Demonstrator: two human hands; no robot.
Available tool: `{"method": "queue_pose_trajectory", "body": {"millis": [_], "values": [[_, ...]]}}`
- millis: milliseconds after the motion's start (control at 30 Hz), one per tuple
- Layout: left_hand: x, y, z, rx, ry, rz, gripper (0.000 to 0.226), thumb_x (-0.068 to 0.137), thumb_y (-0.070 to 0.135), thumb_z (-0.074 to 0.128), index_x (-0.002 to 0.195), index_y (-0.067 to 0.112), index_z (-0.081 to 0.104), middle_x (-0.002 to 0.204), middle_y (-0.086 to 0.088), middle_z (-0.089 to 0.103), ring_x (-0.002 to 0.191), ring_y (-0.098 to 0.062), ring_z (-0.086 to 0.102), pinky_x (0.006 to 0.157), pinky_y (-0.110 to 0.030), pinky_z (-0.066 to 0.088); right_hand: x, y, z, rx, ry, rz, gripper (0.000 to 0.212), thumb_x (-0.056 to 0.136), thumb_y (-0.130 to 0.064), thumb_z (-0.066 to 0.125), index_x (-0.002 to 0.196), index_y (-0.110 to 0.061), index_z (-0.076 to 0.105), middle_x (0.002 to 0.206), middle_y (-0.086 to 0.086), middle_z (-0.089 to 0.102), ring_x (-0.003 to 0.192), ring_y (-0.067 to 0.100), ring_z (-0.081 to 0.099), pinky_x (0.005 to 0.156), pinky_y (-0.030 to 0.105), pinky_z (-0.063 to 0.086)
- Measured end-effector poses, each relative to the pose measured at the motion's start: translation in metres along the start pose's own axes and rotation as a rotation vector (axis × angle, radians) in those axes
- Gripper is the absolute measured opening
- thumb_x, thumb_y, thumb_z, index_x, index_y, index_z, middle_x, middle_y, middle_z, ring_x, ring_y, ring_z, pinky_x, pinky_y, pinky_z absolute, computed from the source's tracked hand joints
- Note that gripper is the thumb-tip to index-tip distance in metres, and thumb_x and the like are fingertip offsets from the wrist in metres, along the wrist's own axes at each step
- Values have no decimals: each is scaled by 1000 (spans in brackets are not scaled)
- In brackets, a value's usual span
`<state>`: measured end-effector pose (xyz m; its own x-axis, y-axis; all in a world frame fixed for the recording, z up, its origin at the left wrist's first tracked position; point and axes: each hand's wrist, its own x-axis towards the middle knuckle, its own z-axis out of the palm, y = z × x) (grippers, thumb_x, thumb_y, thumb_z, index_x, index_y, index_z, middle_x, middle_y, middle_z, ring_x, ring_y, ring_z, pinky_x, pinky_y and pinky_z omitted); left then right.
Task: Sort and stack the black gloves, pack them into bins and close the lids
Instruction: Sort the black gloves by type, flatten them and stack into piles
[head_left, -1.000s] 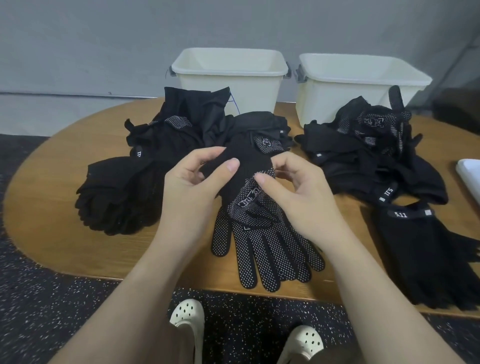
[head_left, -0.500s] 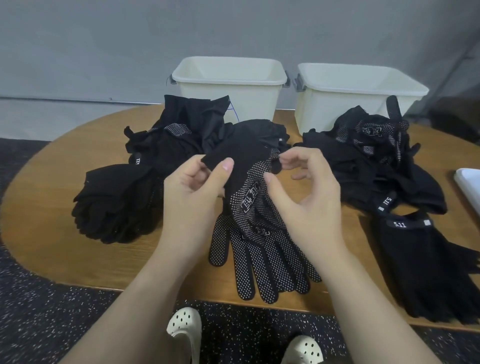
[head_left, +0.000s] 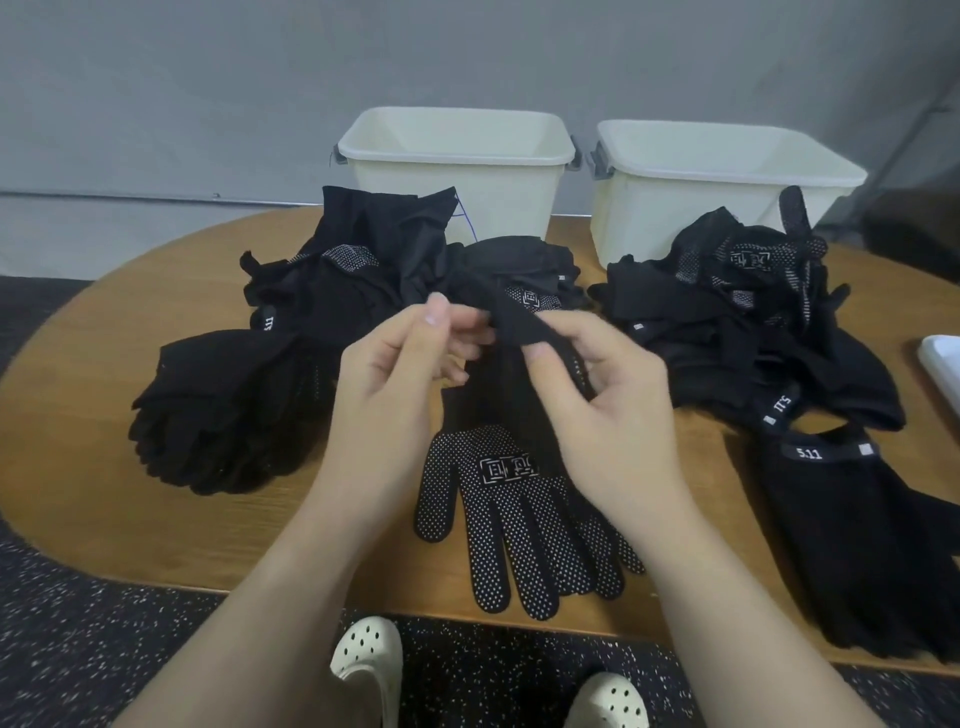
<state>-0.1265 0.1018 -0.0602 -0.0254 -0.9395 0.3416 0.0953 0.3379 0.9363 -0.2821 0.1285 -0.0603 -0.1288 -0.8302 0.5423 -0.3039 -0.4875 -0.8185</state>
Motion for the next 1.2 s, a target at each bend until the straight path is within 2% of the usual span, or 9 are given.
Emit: {"method": "queue_pose_trajectory", "body": {"millis": [233, 400, 500, 600, 733, 867, 967, 1100, 1200], "values": [[1, 1, -5, 6, -169, -158, 42, 95, 42, 64, 130, 19, 68, 126, 4, 72, 123, -13, 65, 110, -41, 47, 1, -14, -13, 180, -39, 120, 21, 100, -7, 62, 101, -23, 75, 91, -3, 79, 89, 17, 74, 82, 40, 62], [-9, 14, -3, -95, -224, -133, 9, 92, 14, 66, 83, 14, 69, 65, 12, 66, 68, 0, 65, 70, -15, 51, -4, -20, -24, 192, -92, 133, 18, 102, -9, 61, 101, -18, 76, 91, 5, 78, 91, 31, 73, 86, 54, 60], [-18, 21, -2, -129, -201, -105, 21, 92, -2, 61, 75, 11, 63, 48, 15, 56, 50, 3, 57, 54, -7, 43, -8, -28, -29, 184, -127, 145, 24, 102, -8, 60, 90, -21, 74, 81, -6, 76, 82, 16, 71, 79, 36, 60], [-24, 24, -6, -180, -199, -115, 12, 85, 9, 73, 80, 7, 62, 51, 11, 58, 55, -1, 60, 60, -13, 49, -15, -30, -36, 177, -176, 172, 40, 103, -11, 58, 65, -24, 62, 56, -15, 54, 61, 3, 52, 66, 21, 46], [-31, 27, -15, -214, -214, -147, 16, 78, 19, 86, 74, 19, 70, 61, -6, 52, 58, -12, 58, 60, -22, 53, -23, -33, -43, 215, -207, 199, 52, 99, -33, 64, 72, 6, 42, 67, 27, 32, 65, 38, 33, 67, 39, 33], [-37, 31, -12, -272, -180, -222, 12, 78, 16, 75, 70, 17, 66, 55, -2, 55, 47, -11, 55, 46, -23, 49, -23, -24, -42, 232, -271, 286, 67, 94, -49, 67, 88, 15, 49, 84, 41, 49, 75, 42, 56, 75, 50, 40], [-32, 22, -13, -200, -162, -296, 11, 82, 16, 74, 78, 9, 66, 65, -11, 64, 51, -17, 59, 47, -26, 51, -21, -12, -38, 162, -291, 357, 34, 102, -33, 62, 97, 0, 70, 97, 35, 68, 96, 53, 67, 86, 63, 56], [-22, 2, -18, 10, -117, -354, 14, 93, 12, 72, 90, 0, 67, 79, -16, 76, 65, -20, 69, 57, -27, 50, -13, 3, -30, 13, -276, 383, 27, 103, -14, 61, 76, -15, 66, 69, -6, 74, 61, 6, 67, 58, 22, 52], [-17, -7, -19, 125, -57, -353, 17, 94, 16, 74, 89, 1, 68, 77, -11, 77, 62, -14, 70, 58, -24, 51, -4, 14, -23, -68, -255, 370, 29, 101, -14, 64, 73, -22, 64, 59, -18, 66, 52, -4, 57, 54, 10, 41]]}}
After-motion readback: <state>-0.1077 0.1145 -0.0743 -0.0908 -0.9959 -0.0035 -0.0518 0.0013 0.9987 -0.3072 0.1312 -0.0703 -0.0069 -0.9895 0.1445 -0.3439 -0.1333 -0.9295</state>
